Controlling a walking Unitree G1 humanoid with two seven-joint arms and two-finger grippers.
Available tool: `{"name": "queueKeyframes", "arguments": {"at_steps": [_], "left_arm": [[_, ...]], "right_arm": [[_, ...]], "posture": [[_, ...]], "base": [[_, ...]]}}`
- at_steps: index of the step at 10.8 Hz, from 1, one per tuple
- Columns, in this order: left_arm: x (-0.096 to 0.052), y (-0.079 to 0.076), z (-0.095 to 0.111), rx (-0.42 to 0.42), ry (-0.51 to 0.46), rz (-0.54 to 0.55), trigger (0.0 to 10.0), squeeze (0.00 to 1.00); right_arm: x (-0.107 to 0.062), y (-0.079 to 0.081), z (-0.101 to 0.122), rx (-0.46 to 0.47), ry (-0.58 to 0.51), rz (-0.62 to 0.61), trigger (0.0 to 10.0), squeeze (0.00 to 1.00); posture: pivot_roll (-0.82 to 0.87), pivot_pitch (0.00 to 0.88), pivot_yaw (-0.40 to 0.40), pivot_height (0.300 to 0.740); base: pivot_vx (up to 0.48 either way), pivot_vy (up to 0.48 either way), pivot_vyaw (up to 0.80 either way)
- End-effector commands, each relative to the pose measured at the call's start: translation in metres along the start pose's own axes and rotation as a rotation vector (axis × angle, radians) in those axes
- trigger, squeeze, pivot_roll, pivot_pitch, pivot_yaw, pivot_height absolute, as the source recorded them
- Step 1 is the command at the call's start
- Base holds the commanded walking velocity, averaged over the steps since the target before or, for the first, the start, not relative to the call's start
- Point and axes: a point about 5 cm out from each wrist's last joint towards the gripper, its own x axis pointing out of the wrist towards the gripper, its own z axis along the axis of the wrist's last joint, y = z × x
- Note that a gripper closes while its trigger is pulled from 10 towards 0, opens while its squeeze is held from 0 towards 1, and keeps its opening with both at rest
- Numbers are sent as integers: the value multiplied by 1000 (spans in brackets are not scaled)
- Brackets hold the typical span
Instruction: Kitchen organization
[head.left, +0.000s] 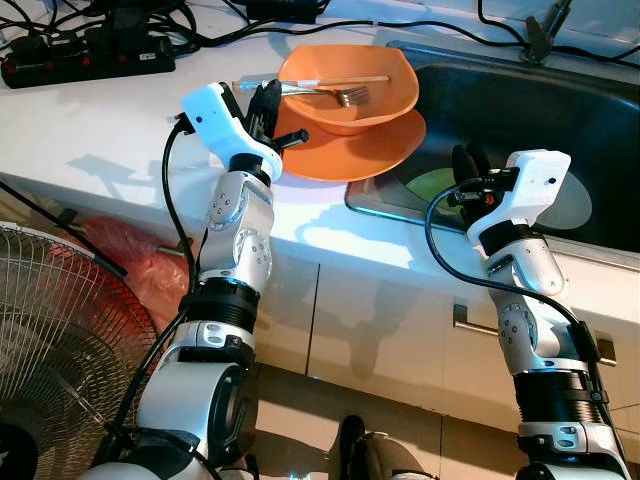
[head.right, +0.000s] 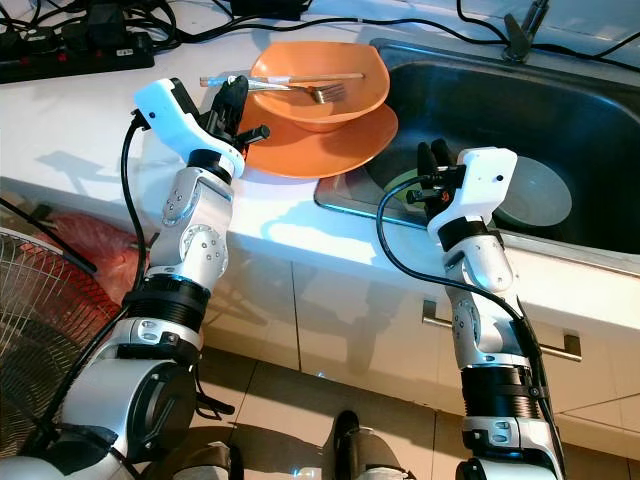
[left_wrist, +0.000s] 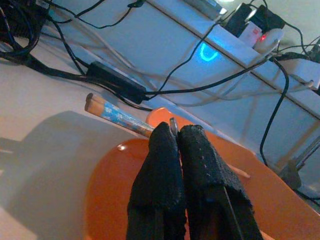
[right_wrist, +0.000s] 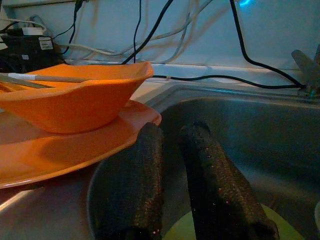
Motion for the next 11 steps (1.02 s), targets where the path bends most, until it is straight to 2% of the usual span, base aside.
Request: {"name": "queueKeyframes", "arguments": {"at_steps": [1, 3, 4, 5, 6, 9, 11], "left_arm": [[1, -7, 1, 5, -2, -33, 0, 0], [-4, -20, -2, -29, 27, -138, 0, 0], [-9, -28, 0, -19, 45, -215, 0, 0], [-13, -30, 5, -13, 48, -259, 980, 0], [-15, -30, 10, -3, 41, -279, 10000, 0], [-23, -28, 28, 36, 26, -316, 10000, 0], [-24, -34, 54, 78, -36, -347, 10000, 0]], "right_arm": [[-2, -2, -1, 2, 2, -6, 10000, 0], [-1, -2, -1, 0, 3, -4, 10000, 0], [-1, -2, -1, 0, 3, -3, 10000, 0], [0, -1, -1, 1, 4, -1, 10000, 0], [0, 0, -1, 2, 4, 0, 10000, 0], [0, 0, -2, 3, 4, 2, 10000, 0], [1, 0, -2, 5, 3, 4, 10000, 0]], "posture": [[-11, 180, -17, 740], [-9, 180, -18, 740], [-4, 179, -19, 740], [-1, 179, -19, 740], [-1, 179, -19, 740], [10, 171, -20, 740], [14, 170, -21, 740]], "base": [[0, 0, 0], [0, 0, 0], [0, 0, 0], [0, 0, 0], [0, 0, 0], [0, 0, 0], [0, 0, 0]]}}
